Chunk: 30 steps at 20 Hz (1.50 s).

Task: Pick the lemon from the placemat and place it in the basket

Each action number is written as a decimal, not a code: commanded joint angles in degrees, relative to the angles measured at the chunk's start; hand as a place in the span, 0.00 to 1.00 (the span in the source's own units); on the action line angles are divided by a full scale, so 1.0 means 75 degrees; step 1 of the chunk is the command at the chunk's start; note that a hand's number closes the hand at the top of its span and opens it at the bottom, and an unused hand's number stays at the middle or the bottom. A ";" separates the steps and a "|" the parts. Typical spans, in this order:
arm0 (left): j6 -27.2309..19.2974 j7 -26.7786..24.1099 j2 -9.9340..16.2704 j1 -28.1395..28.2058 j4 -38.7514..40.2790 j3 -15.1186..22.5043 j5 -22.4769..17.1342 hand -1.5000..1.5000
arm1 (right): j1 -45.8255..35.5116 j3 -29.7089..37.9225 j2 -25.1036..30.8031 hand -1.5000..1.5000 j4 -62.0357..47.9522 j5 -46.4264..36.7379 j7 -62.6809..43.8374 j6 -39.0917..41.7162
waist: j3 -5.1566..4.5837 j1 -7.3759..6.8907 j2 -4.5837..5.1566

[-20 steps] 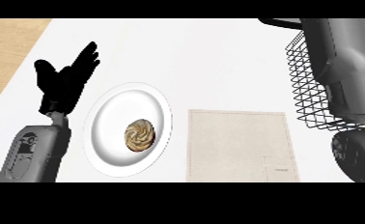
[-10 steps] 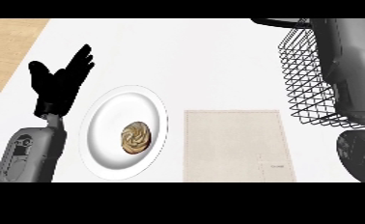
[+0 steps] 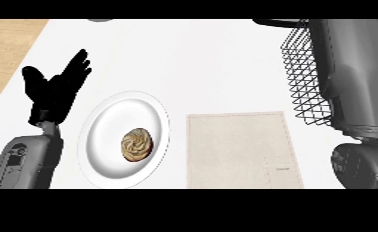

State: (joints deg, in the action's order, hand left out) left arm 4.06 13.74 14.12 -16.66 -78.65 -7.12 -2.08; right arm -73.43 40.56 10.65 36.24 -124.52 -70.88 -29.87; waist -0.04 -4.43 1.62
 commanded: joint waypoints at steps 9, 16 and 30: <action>0.0009 -0.0046 0.0020 0.0187 0.0028 -0.0171 -0.0115 0.50 | 0.1124 0.1244 -0.0741 0.00 0.1485 -0.1005 -0.1911 -0.1039 | 0.0003 0.0190 -0.0047; -0.0050 -0.0146 -0.0091 0.0319 -0.0148 -0.0053 -0.0008 0.50 | 0.1069 0.1337 -0.0861 0.00 0.1153 -0.1136 -0.1522 -0.2010 | 0.0010 0.0180 -0.0071; 0.0020 -0.0065 0.0120 0.0319 0.0113 -0.0213 -0.0011 0.50 | 0.1544 0.1211 -0.1415 0.00 0.4741 -0.1226 -0.1687 -0.2890 | -0.0007 0.0275 -0.0270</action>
State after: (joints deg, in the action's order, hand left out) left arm 4.16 13.60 14.71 -14.72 -78.46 -8.48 -2.40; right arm -62.97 52.01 0.42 67.66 -135.03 -70.66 -48.34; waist -0.07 -2.37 -0.01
